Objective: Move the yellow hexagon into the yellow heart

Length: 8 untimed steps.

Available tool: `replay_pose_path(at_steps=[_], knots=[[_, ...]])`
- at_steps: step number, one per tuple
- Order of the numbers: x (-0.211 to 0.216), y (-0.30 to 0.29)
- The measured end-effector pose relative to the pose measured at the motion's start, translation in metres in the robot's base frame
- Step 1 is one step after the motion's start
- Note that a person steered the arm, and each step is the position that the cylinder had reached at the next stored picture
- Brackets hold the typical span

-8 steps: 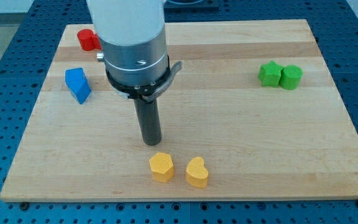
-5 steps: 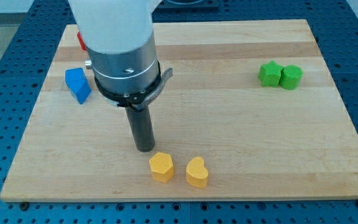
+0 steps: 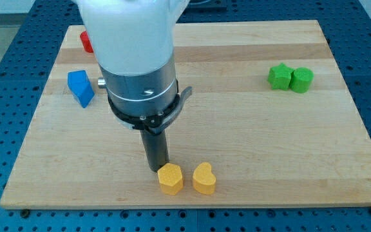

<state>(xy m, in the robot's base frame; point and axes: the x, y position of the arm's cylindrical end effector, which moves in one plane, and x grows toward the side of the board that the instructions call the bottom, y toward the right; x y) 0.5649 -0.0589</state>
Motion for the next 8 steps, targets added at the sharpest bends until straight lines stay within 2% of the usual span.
replay_pose_path(at_steps=[2,3,4,8], knots=[[-0.001,-0.017],[0.031,-0.022],[0.042,-0.022],[0.043,0.01]])
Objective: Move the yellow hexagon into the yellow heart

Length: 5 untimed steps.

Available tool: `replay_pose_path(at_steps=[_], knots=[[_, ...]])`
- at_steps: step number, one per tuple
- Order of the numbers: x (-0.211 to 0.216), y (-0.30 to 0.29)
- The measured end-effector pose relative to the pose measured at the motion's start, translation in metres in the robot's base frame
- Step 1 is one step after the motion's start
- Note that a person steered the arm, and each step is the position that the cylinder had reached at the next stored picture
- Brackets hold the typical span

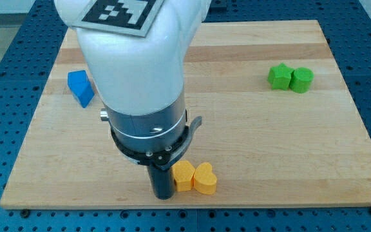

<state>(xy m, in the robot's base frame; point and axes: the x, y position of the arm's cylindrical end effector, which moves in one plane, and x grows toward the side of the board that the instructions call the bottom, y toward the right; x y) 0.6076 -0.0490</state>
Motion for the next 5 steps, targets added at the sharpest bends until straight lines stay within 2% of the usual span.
replay_pose_path(at_steps=[1,3,5], knots=[[0.0,-0.001],[-0.053,-0.055],[-0.051,-0.055]])
